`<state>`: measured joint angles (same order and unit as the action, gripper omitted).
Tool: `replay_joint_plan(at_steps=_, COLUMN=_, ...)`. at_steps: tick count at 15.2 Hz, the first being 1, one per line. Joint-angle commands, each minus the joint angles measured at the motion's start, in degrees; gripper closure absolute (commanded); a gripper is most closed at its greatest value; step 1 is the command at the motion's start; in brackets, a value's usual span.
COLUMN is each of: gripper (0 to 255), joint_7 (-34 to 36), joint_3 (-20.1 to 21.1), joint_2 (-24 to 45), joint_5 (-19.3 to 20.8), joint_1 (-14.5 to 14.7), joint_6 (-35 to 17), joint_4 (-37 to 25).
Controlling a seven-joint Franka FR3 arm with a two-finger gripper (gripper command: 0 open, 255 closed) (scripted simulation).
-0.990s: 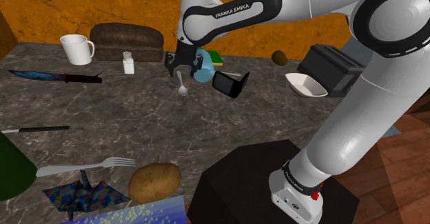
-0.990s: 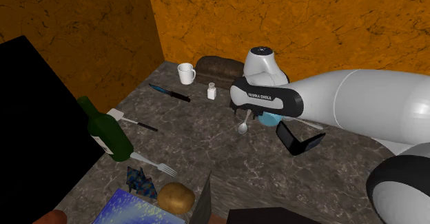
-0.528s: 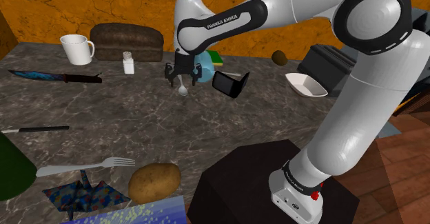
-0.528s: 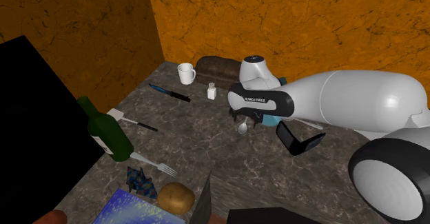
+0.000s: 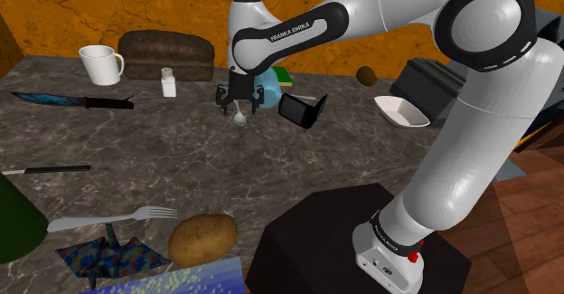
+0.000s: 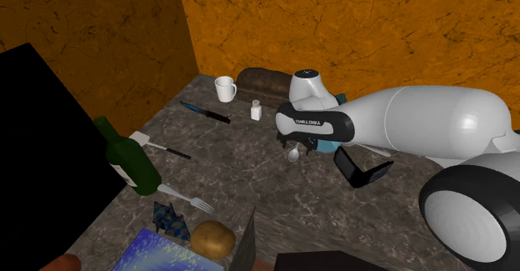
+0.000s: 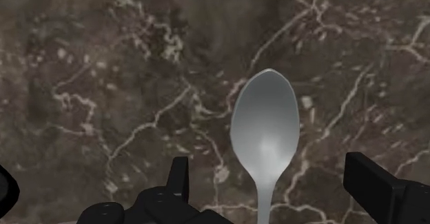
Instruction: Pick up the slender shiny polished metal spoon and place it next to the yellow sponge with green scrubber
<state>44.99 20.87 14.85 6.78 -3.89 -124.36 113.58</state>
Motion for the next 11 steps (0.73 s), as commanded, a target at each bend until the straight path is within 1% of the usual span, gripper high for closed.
replay_joint_plan(at_steps=1, gripper=0, joint_7=0.0, joint_3=0.0, joint_2=0.0, joint_5=0.0, joint_1=0.0, joint_6=0.0, joint_4=0.0)
replay_joint_plan(at_steps=2, gripper=255, joint_7=0.0, joint_3=0.0, joint_2=0.0, joint_5=0.0, joint_1=0.0, joint_6=0.0, joint_4=0.0)
replay_joint_plan(at_steps=11, gripper=255, joint_7=0.0, joint_3=0.0, joint_2=0.0, joint_5=0.0, joint_1=0.0, joint_6=0.0, joint_4=0.0)
